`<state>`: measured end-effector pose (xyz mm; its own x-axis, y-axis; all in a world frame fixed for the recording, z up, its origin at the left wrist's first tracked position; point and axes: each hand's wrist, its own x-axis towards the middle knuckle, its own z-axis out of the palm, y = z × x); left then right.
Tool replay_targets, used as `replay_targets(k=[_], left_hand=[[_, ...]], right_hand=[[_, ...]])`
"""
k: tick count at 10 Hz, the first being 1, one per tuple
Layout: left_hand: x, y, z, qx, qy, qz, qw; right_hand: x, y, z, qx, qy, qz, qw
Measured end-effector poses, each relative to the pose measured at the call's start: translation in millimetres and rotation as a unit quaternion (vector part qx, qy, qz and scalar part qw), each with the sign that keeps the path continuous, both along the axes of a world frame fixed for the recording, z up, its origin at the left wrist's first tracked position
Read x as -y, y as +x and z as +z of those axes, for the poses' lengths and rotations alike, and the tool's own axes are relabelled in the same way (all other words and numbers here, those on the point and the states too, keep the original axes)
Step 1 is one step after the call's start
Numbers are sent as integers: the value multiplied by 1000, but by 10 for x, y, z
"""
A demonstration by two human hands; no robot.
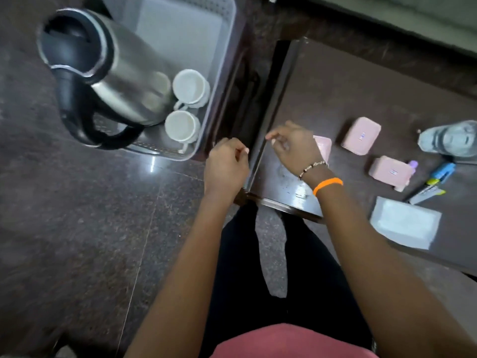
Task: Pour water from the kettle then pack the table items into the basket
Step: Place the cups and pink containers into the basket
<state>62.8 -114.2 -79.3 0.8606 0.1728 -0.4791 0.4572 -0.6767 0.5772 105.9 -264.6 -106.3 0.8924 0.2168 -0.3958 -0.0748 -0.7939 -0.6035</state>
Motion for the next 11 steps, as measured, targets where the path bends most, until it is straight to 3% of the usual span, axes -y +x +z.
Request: replay_targets(k=[1, 2, 3, 4, 5, 7, 8, 10, 11], left_hand=[[168, -22, -191, -34, -21, 7, 999], [594, -88, -352, -103, -59, 19, 993], [963, -112, -602, -195, -137, 62, 969], [1210, -87, -813, -228, -185, 159, 942], [1406, 49, -946, -202, -164, 178, 949], [1550, 173, -1242, -228, -134, 164, 950], [1578, 128, -1330, -169, -61, 156, 971], [1679, 40, -1285, -149, -4, 155, 977], [1620, 48, -1244, -141, -3, 137, 980]], right_hand=[[221, -260, -40, -45, 2, -36, 998], [743, -410, -174, -92, 22, -162, 982], [1174, -456, -356, -120, 47, -294, 947], [1452, -377, -552, -150, 113, -397, 898], [1655, -244, -762, -219, 160, -470, 840], [1880, -68, -997, -289, 147, -426, 844], [2005, -38, -1047, -288, 108, -429, 850], [1890, -102, -1079, -160, 9, -495, 854], [1818, -119, -993, -173, 19, -500, 848]])
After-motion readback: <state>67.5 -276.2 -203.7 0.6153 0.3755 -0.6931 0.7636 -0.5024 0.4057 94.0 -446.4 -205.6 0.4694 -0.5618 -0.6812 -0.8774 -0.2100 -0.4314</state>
